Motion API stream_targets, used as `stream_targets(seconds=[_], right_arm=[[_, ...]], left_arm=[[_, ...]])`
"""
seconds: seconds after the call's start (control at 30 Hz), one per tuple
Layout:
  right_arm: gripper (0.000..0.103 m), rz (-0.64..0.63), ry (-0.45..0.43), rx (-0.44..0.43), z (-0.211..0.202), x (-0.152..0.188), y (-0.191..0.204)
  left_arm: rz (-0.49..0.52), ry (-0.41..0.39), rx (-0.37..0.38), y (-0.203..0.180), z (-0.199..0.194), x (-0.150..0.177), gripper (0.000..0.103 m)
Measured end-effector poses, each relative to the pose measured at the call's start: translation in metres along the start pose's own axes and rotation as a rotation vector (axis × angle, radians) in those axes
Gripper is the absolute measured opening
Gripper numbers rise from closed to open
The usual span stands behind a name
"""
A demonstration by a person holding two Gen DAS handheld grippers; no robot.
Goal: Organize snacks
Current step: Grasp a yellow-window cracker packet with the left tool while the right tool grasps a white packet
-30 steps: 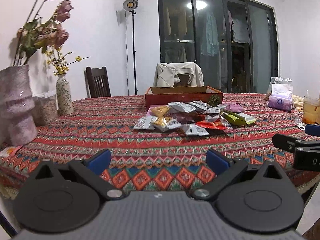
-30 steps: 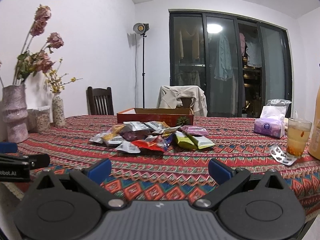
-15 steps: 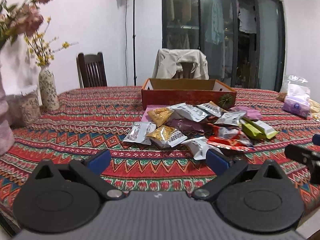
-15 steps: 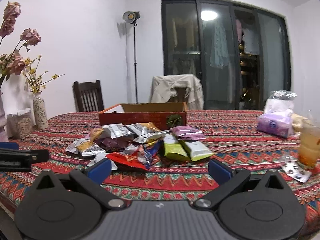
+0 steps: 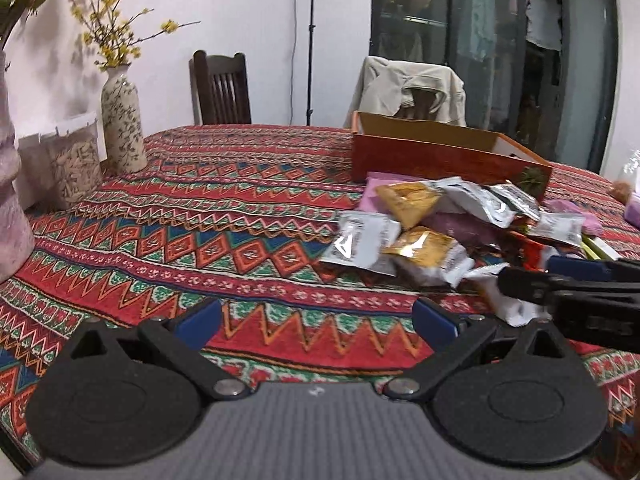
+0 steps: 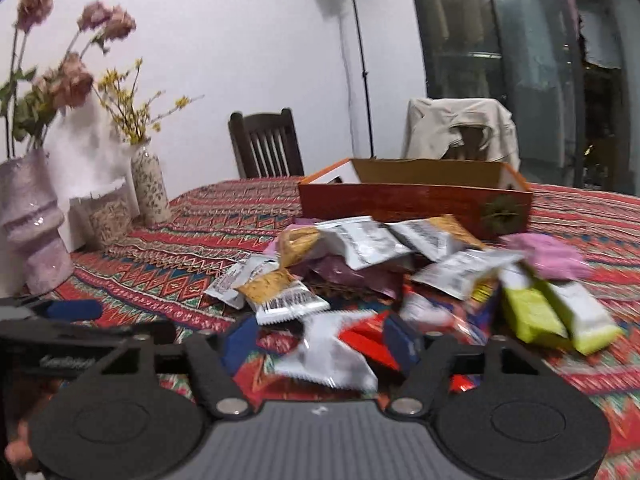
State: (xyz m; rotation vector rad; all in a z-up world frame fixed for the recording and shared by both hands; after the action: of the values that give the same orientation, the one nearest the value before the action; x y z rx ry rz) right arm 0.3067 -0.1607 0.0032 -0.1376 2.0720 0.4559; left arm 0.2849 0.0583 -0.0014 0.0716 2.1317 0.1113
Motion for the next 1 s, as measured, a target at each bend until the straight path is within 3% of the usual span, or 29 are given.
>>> stream_targets(seconds=[0.17,0.37,0.43,0.57,0.63,0.73,0.83,0.9,1.0], right_arm=[[0.064,-0.075,0.084,0.068,0.040,0.000,0.009],[0.063,-0.120,0.165,0.119,0.043,0.005,-0.005],[0.058,-0.101,0.170,0.114,0.040,0.002,-0.013],[0.060,-0.144,0.140,0.120,0.034,0.000,-0.014],[0.060,-0.136,0.142,0.073,0.032,-0.002,-0.015],[0.059,-0.138,0.154,0.050,0.036,-0.002,-0.020],[0.057,-0.110,0.162,0.021,0.038,-0.003,-0.024],[0.045,-0.103,0.163,0.017,0.036,-0.003,-0.026],[0.045,-0.099,0.165,0.018,0.030,-0.001,-0.032]], left_arm=[[0.005,-0.005,0.018,0.001,0.013,-0.015,0.103],[-0.027,-0.008,0.112,-0.025,0.033,-0.040,0.103],[-0.046,-0.012,0.136,-0.038,0.041,-0.047,0.103],[0.017,-0.050,0.115,-0.062,0.052,-0.053,0.102],[0.047,-0.014,0.131,-0.068,0.064,-0.054,0.098],[0.027,0.091,0.169,-0.073,0.080,-0.056,0.077],[0.023,0.094,0.164,-0.083,0.085,-0.056,0.078],[0.033,0.104,0.164,-0.091,0.089,-0.056,0.078],[0.050,0.130,0.192,-0.099,0.092,-0.053,0.076]])
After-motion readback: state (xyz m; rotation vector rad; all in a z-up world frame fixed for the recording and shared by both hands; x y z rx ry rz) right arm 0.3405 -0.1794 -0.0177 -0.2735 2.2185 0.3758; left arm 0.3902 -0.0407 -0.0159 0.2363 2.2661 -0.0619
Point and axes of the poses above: each gripper's, at about its wrist camera, not at the fingertips, and z roughly the way its jaws point, y to its left, x to its underside, the point moved 1 cm from there along z, roughly the way its jaws point, and after that the axes turned 9 degrees about z, right-handed, at the moved point
